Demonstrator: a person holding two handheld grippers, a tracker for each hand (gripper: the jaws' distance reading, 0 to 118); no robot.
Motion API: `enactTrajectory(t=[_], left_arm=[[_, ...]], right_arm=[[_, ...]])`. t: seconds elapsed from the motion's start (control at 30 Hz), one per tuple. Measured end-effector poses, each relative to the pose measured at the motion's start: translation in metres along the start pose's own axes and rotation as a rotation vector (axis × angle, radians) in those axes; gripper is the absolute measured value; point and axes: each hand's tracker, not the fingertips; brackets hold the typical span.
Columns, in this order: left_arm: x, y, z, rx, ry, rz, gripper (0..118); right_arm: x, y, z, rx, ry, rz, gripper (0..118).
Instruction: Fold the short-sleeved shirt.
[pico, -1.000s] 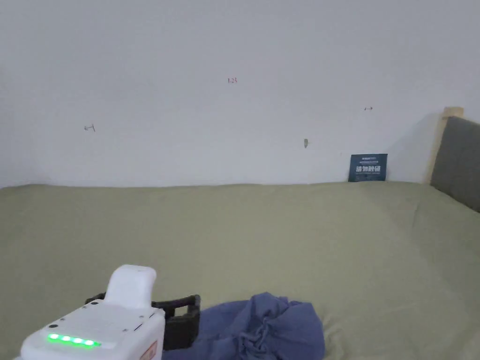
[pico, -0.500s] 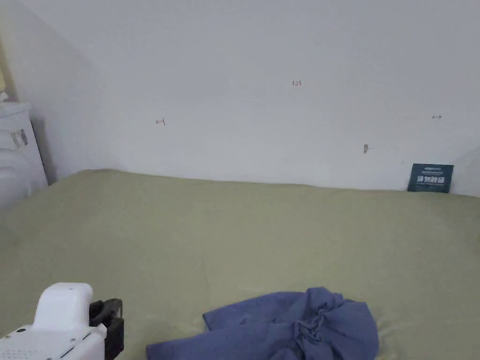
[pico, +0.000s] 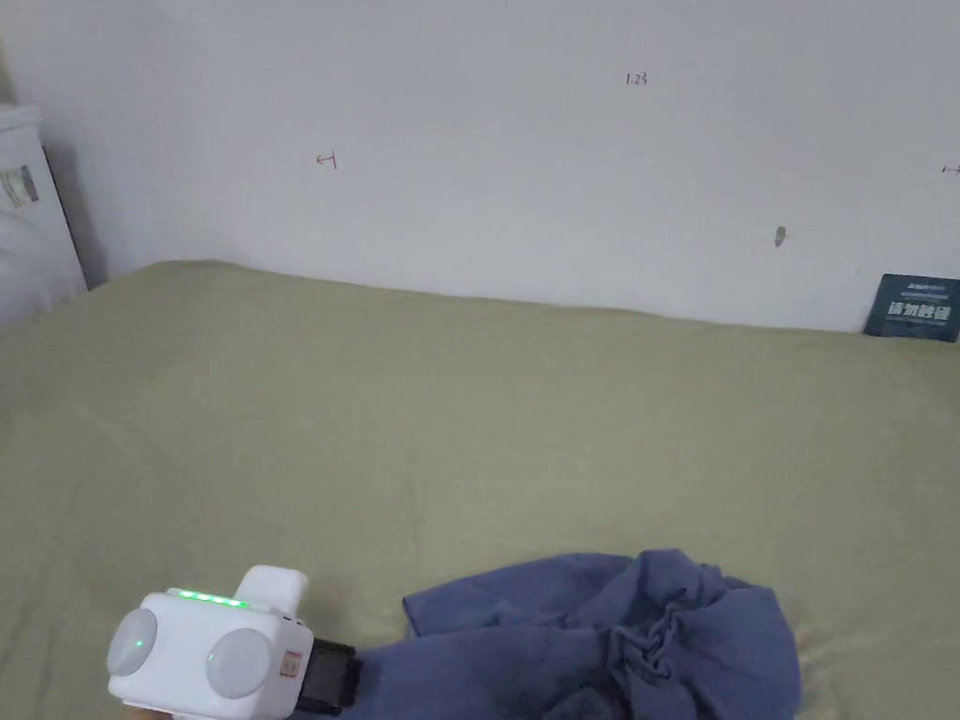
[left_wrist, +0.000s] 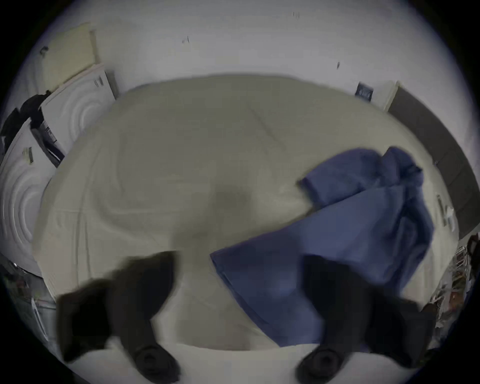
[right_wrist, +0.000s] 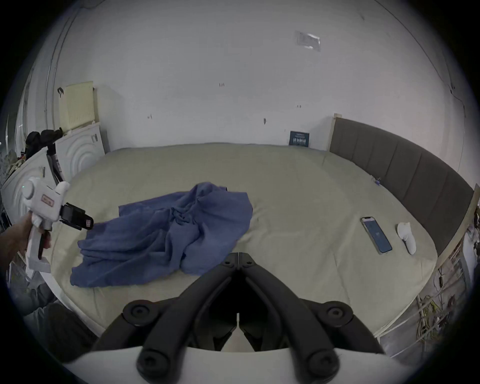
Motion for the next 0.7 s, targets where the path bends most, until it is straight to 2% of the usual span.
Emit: enactTrajectory(t=[0.1,0.2,0.27,0.3,0.33,0.47,0.6,0.7], left_arm=[[0.004,-0.001,-0.021,-0.031,0.0,-0.016,115],[0.008,-0.005,-0.024,-0.027,0.018,-0.003,106],[0.009,-0.01,-0.011,0.015,-0.012,0.003,60],[0.01,-0.011,-0.003,0.059,-0.033,-0.004,20],[0.008,-0.01,-0.001,0.064,-0.032,-0.021,2],[0.002,-0.014,0.001,0.066,-0.041,-0.026,2],[-0.01,-0.014,-0.009,0.055,-0.081,0.012,2],[0.0,-0.015,0.001,0.058,-0.089,0.009,2]], right_arm=[[0.002,-0.007,-0.009,-0.024,-0.002,-0.006,0],[0.006,-0.01,-0.016,-0.054,0.0,-0.027,0],[0.01,-0.01,-0.02,-0.059,-0.001,-0.035,0],[0.013,-0.009,-0.023,-0.063,-0.008,-0.034,0],[0.015,-0.007,-0.027,-0.062,-0.016,-0.033,0],[0.03,0.021,-0.057,-0.06,-0.034,-0.053,0],[0.048,0.064,-0.118,-0.07,-0.036,-0.01,0],[0.06,0.101,-0.175,-0.126,0.028,-0.01,0]])
